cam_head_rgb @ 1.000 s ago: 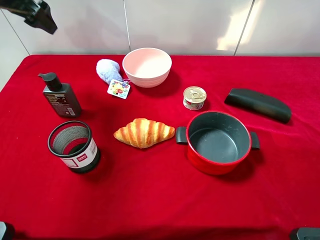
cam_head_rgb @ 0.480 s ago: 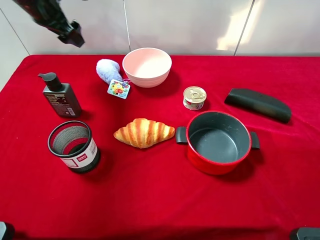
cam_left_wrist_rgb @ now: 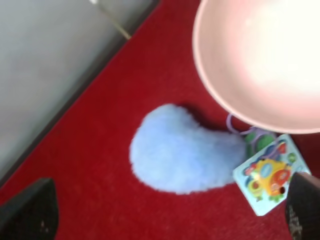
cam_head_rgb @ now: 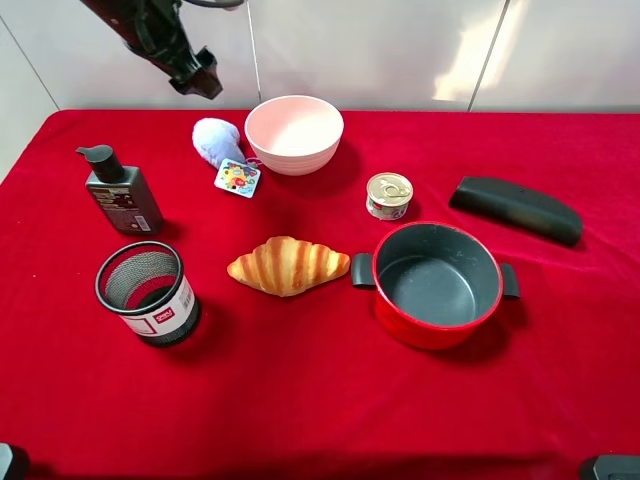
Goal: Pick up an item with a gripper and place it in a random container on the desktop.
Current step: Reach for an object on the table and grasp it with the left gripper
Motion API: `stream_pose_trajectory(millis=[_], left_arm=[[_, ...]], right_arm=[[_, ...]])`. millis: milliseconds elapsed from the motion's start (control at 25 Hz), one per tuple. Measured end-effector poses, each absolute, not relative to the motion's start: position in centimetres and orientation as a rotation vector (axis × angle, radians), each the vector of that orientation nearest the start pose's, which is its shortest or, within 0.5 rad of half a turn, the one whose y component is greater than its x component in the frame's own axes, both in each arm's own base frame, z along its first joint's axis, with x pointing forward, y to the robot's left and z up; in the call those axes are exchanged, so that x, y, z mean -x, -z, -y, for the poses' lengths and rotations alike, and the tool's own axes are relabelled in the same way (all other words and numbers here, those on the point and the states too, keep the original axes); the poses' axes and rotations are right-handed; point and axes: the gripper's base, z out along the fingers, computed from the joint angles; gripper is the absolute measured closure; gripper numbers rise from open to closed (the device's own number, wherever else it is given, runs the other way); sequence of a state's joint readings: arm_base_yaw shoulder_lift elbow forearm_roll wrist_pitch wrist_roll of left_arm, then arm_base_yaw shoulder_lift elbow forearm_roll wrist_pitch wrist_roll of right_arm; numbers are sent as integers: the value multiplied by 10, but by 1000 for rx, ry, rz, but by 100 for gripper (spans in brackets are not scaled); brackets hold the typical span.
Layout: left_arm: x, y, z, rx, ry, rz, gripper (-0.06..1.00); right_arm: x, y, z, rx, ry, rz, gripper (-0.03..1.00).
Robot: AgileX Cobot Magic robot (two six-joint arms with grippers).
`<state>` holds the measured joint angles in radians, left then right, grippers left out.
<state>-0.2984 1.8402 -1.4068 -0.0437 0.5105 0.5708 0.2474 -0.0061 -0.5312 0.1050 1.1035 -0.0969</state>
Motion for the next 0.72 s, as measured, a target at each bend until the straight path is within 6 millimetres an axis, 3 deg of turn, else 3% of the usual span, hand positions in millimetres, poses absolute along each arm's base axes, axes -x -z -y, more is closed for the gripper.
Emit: stream_pose_trajectory(millis=[720], left_arm=[[-399, -245, 127, -986, -74, -2225, 7]], right_arm=[[13, -283, -5, 361, -219, -2020, 27]])
